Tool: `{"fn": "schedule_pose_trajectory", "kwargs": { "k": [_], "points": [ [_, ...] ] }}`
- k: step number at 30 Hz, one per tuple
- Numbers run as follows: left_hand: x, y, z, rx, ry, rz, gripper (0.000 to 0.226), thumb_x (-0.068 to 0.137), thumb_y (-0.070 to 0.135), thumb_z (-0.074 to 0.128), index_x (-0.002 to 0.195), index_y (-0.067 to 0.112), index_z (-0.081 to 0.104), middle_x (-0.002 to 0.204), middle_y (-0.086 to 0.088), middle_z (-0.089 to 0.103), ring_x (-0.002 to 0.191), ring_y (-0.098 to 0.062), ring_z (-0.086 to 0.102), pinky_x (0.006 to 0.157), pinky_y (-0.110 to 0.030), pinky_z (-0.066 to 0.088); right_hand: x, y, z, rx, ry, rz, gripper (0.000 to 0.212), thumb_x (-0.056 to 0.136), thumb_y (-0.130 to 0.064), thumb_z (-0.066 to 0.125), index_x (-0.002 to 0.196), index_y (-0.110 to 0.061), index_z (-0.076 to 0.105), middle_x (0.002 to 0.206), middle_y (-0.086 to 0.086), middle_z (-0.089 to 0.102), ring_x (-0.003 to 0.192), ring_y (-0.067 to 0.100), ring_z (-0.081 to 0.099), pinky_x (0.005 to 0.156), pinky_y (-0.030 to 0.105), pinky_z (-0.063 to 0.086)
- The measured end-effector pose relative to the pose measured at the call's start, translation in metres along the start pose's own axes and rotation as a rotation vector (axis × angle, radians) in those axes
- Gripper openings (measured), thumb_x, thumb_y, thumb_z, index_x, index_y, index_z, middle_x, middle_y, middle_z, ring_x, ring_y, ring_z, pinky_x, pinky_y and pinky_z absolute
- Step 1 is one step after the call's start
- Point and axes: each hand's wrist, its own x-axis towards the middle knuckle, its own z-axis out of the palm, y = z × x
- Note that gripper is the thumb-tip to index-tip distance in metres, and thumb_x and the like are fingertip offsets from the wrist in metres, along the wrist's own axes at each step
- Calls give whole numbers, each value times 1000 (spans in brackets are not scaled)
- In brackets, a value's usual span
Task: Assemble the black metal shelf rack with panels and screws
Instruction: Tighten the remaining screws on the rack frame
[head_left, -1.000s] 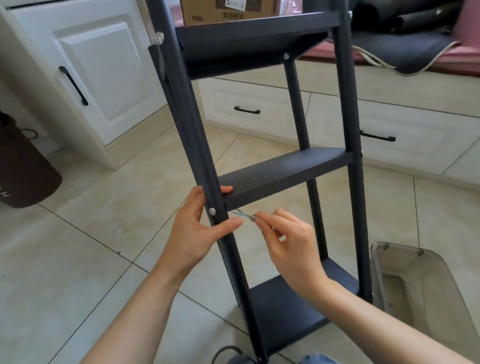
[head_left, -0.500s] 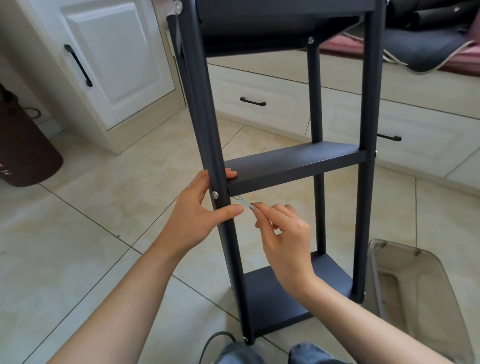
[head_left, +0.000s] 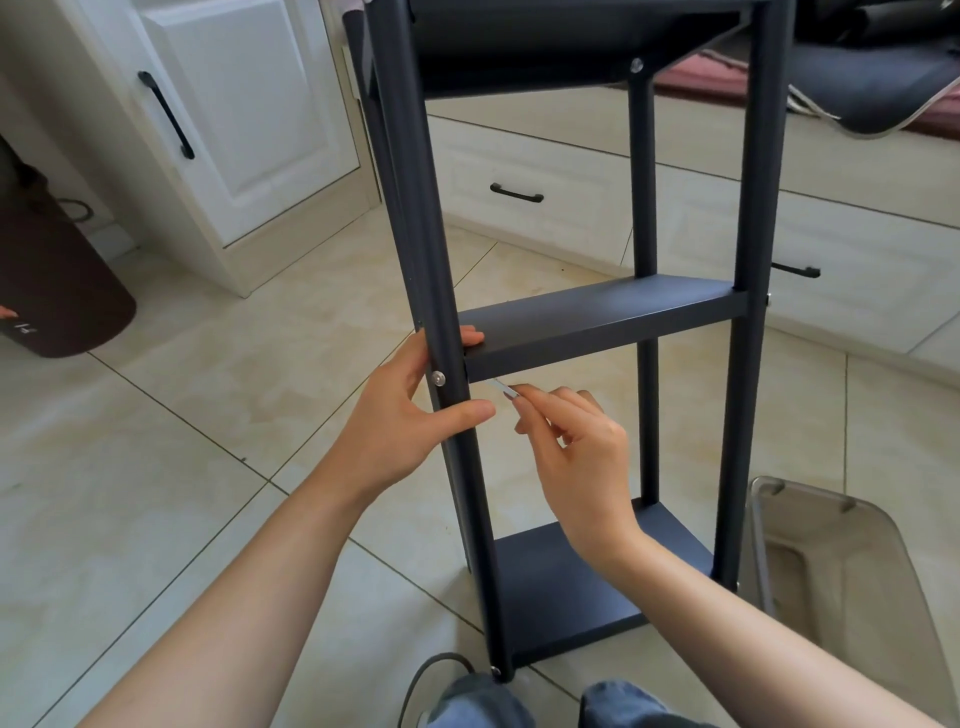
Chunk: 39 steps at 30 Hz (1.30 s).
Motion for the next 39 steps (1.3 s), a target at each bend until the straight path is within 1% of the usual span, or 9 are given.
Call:
{"fn": "schedule_pose_trajectory", "kwargs": {
  "k": [7, 11, 15, 20, 26, 27, 31, 35, 39],
  "points": [
    [1, -2, -1, -6, -2, 7, 56, 79, 21, 83, 128, 32, 59, 125, 31, 59, 125, 5, 52, 95, 0, 34, 4, -3, 3, 19, -19, 7, 18, 92, -8, 66, 106, -10, 77, 71, -5, 62, 77, 20, 55, 65, 14, 40],
    [1, -3, -1, -6, -2, 9, 55, 80, 18, 83, 128, 31, 59, 124, 32, 59, 124, 5, 52, 95, -1, 35, 5, -2, 7, 43, -33, 34, 18, 92, -7, 67, 106, -11, 77, 73, -4, 64, 82, 20, 54, 65, 15, 41],
    [1, -5, 0, -1, 4, 16, 55, 81, 13, 82, 127, 32, 59, 124, 34, 58, 123, 9, 51, 93, 1, 34, 8, -3, 12, 65, -7, 39, 17, 89, -5, 69, 103, -9, 77, 74, -12, 61, 86, 19, 51, 68, 24, 44],
    [3, -6, -2, -15, -3, 16, 55, 81, 12, 83, 127, 32, 59, 125, 31, 59, 125, 6, 52, 97, -1, 35, 8, -1, 18, 61, 1, 36, 18, 87, -5, 71, 104, -7, 77, 72, -9, 63, 85, 19, 52, 68, 22, 43],
    [1, -4, -2, -23, -11, 13, 55, 77, 19, 81, 126, 32, 60, 125, 30, 60, 124, 6, 52, 97, -2, 35, 15, 8, 28, 45, -9, 12, 14, 86, -5, 72, 97, -11, 79, 79, -32, 55, 87, 18, 57, 68, 13, 42],
    [0, -3, -2, -27, -12, 15, 55, 77, 19, 80, 126, 32, 60, 124, 30, 60, 123, 6, 53, 96, -2, 36, 16, 10, 30, 49, -18, 10, 14, 87, -6, 71, 97, -12, 79, 85, -31, 57, 91, 16, 59, 72, 11, 42],
    [0, -3, -2, -28, -10, 32, 56, 74, 19, 80, 126, 29, 61, 124, 29, 61, 124, 4, 54, 97, -4, 37, 23, 15, 43, 48, -32, -59, 19, 90, -8, 64, 102, -13, 77, 102, -2, 72, 106, 11, 58, 87, 9, 42],
    [1, -4, -2, -22, -8, 39, 57, 74, 19, 80, 126, 29, 61, 123, 27, 62, 125, 3, 54, 98, -6, 38, 25, 19, 52, 19, -47, -88, 22, 88, -7, 62, 104, -12, 76, 103, -1, 74, 109, 19, 59, 88, 26, 49],
    [1, -4, -2, -17, -9, 26, 56, 74, 20, 80, 126, 31, 61, 123, 25, 63, 123, 3, 54, 97, -5, 38, 21, 20, 47, 36, -44, -51, 18, 90, -8, 64, 101, -12, 77, 98, -2, 74, 104, 22, 59, 84, 31, 50]
  ]
}}
